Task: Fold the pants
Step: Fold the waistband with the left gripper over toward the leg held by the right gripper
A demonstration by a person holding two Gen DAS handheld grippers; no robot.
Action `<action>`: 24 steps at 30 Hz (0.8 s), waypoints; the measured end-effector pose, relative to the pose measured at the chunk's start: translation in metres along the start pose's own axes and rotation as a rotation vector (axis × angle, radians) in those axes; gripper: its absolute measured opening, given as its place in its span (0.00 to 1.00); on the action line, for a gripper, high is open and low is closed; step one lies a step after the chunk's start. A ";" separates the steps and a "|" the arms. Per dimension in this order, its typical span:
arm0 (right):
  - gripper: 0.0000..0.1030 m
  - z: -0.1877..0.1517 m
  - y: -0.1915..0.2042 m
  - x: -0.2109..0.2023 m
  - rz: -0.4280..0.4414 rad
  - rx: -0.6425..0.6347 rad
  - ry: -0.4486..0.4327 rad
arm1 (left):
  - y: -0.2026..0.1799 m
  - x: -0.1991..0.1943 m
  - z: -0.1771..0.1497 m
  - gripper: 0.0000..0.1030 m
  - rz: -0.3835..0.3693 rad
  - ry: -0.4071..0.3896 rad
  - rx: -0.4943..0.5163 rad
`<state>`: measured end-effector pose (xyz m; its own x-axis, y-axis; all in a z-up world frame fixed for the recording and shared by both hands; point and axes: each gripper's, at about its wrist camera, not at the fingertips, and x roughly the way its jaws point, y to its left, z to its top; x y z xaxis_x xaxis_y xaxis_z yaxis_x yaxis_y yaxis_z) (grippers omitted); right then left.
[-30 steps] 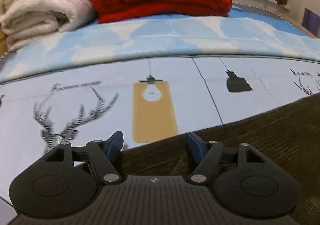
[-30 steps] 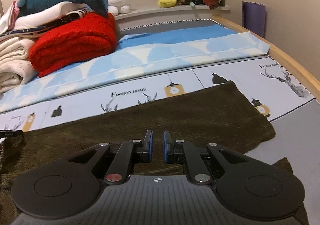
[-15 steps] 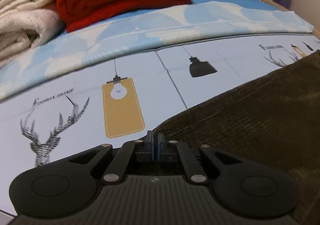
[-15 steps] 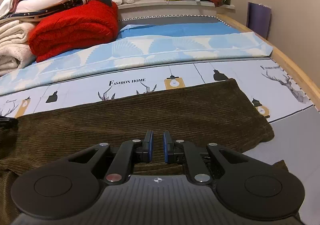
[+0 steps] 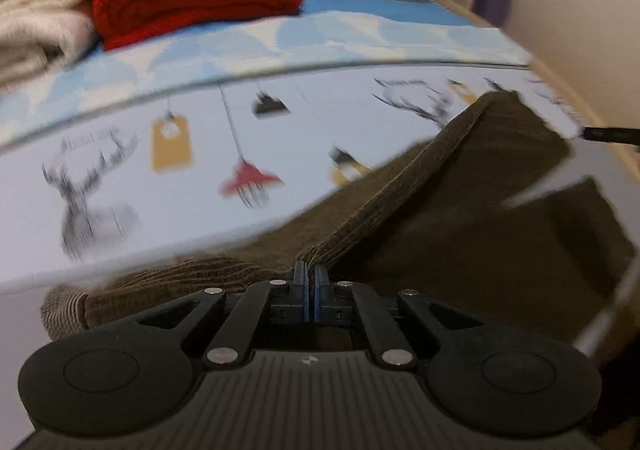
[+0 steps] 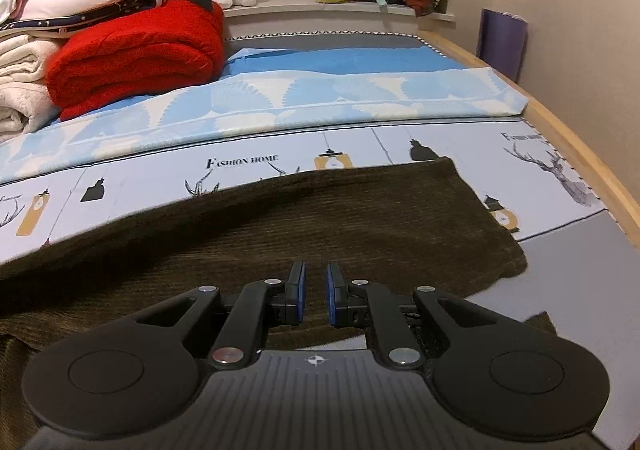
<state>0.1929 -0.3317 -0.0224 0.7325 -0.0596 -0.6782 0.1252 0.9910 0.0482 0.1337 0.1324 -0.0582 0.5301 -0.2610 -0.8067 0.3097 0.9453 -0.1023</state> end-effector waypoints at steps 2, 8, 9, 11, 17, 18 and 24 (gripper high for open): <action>0.11 -0.004 -0.005 -0.009 -0.003 0.013 0.000 | -0.008 -0.008 -0.021 0.02 -0.012 0.058 0.000; 0.11 -0.011 -0.018 -0.033 0.013 0.070 -0.004 | 0.028 -0.010 -0.053 0.14 -0.006 0.152 -0.205; 0.12 -0.013 -0.019 -0.035 0.015 0.071 -0.007 | 0.042 -0.014 -0.053 0.32 -0.011 0.135 -0.288; 0.12 -0.015 -0.019 -0.038 0.015 0.059 -0.004 | 0.076 -0.018 -0.060 0.47 -0.030 0.117 -0.495; 0.12 -0.018 -0.028 -0.033 -0.004 0.072 0.013 | 0.118 0.018 -0.085 0.49 -0.008 0.318 -0.792; 0.12 -0.020 -0.031 -0.031 -0.002 0.080 0.014 | 0.120 0.025 -0.088 0.51 -0.007 0.342 -0.813; 0.12 -0.014 -0.046 -0.013 0.010 0.158 0.038 | 0.128 0.039 -0.082 0.51 -0.039 0.316 -0.873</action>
<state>0.1682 -0.3743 -0.0266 0.7088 -0.0420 -0.7042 0.2240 0.9600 0.1681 0.1294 0.2595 -0.1509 0.2526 -0.3513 -0.9016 -0.4488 0.7830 -0.4308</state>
